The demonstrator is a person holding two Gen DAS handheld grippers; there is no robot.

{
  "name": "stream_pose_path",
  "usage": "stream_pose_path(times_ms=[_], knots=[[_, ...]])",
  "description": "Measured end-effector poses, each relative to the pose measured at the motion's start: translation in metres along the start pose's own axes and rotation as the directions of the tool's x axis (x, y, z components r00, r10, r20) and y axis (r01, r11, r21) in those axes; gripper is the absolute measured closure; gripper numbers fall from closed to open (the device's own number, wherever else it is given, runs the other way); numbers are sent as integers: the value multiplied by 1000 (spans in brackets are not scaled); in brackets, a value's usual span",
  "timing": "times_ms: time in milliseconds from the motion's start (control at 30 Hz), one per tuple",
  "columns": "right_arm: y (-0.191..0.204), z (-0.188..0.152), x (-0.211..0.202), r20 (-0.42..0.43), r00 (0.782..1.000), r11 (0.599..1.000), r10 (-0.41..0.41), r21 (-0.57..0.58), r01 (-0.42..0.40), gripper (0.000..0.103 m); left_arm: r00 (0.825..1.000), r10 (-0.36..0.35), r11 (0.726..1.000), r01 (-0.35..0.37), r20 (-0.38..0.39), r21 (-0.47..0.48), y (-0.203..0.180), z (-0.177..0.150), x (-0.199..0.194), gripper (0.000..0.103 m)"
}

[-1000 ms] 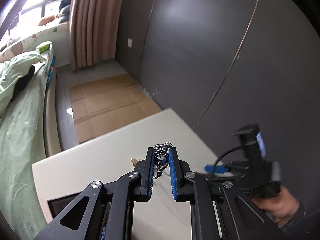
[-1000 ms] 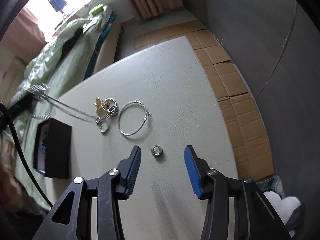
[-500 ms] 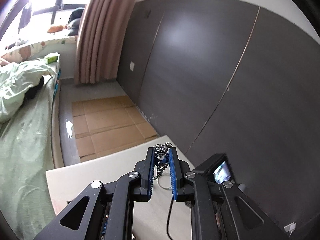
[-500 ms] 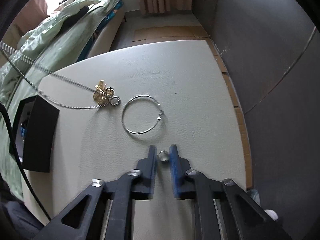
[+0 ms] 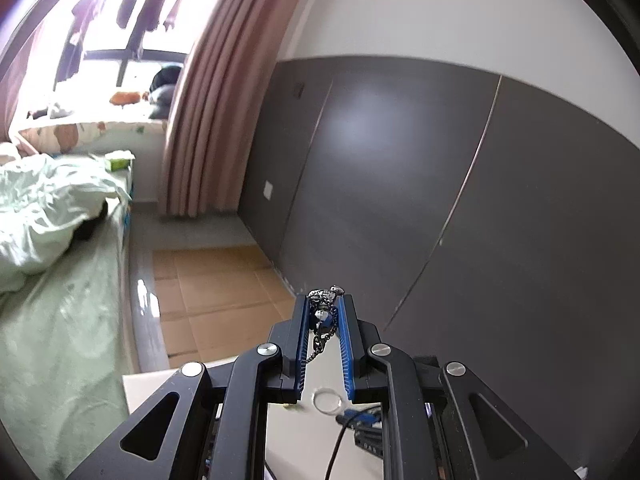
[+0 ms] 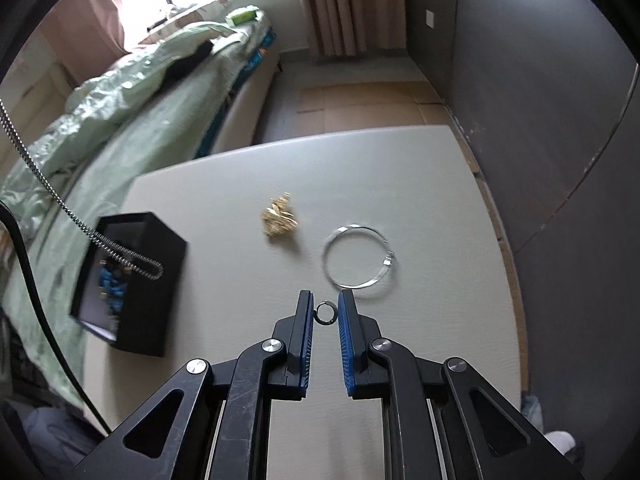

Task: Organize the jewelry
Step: 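Close the right gripper on the small silver ring while the left gripper lifts the chain, then carry the chain and ring over the black box and open both grippers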

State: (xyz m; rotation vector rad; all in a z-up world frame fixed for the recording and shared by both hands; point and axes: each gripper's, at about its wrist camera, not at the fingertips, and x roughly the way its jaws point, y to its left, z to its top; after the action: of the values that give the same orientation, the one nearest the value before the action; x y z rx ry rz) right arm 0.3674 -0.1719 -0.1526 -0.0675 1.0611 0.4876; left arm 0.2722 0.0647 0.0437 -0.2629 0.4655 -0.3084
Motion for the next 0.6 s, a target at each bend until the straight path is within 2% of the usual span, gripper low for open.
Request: stream_pose_path(times_ms=[300,600], knots=[[26,5,-16,70,993,995,97,-11,-97,89,996,51,999,-52,76,12,4,9,-34,88],[52,6,-36,137,978,987,161,-37,-157,89,993,116,993,-116,-1,-9,31,-9,-12,88]])
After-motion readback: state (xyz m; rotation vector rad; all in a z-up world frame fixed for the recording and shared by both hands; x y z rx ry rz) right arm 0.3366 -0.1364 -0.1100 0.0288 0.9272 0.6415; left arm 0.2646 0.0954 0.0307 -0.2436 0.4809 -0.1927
